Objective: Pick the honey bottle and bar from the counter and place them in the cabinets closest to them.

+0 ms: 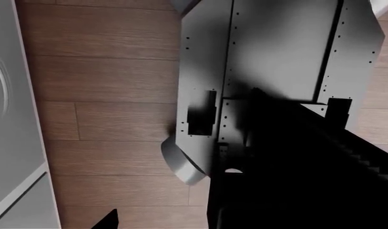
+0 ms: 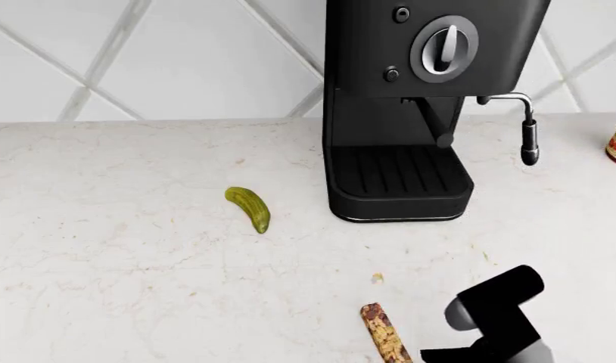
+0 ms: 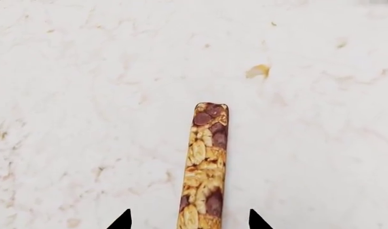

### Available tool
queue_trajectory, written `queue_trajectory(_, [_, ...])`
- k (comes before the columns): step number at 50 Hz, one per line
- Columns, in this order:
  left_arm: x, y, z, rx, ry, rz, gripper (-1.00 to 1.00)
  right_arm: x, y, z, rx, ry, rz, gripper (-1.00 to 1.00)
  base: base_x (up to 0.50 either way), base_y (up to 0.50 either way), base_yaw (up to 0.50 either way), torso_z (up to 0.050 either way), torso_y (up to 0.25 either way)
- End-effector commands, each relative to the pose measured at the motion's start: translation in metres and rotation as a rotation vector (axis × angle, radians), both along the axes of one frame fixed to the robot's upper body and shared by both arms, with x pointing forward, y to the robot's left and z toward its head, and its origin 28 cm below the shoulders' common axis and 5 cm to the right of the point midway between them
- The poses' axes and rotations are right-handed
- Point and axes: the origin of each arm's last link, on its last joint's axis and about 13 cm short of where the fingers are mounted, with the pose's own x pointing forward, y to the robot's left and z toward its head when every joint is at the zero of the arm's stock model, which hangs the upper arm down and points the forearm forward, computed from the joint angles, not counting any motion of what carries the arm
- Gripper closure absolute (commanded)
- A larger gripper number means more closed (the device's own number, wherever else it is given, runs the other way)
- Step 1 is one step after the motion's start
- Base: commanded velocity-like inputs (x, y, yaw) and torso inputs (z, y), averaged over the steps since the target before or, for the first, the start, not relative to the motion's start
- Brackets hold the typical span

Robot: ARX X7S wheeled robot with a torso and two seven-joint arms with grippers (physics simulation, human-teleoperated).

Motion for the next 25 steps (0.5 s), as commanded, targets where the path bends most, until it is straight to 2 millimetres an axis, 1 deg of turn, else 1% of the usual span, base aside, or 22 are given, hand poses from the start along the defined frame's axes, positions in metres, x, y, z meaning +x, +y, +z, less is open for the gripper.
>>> queue_trajectory(1, [0.000,0.000,0.000,0.002,-0.003,0.002,-1.00,0.001,0.003,-0.005,0.018,0.012,0.018,1.00,0.00,0.00,0.00,0.000,0.000])
queue_trajectory(13, [0.000,0.000,0.000,0.007,-0.013,0.000,-1.00,-0.001,0.005,-0.011,0.038,0.011,0.042,1.00,0.00,0.00,0.00,0.000,0.000])
queue_trajectory(16, [0.000,0.000,0.000,0.008,-0.014,-0.002,-1.00,0.002,0.005,-0.009,0.045,-0.024,0.030,1.00,0.00,0.00,0.00,0.000,0.000])
queue_trajectory(20, [0.000,0.000,0.000,0.008,-0.013,-0.003,-1.00,0.009,0.007,0.010,0.035,-0.167,0.019,1.00,0.00,0.00,0.00,0.000,0.000])
queue_trajectory(25, [0.000,0.000,0.000,0.009,-0.018,-0.004,-1.00,0.016,0.011,0.056,-0.004,-0.399,0.039,1.00,0.00,0.00,0.00,0.000,0.000])
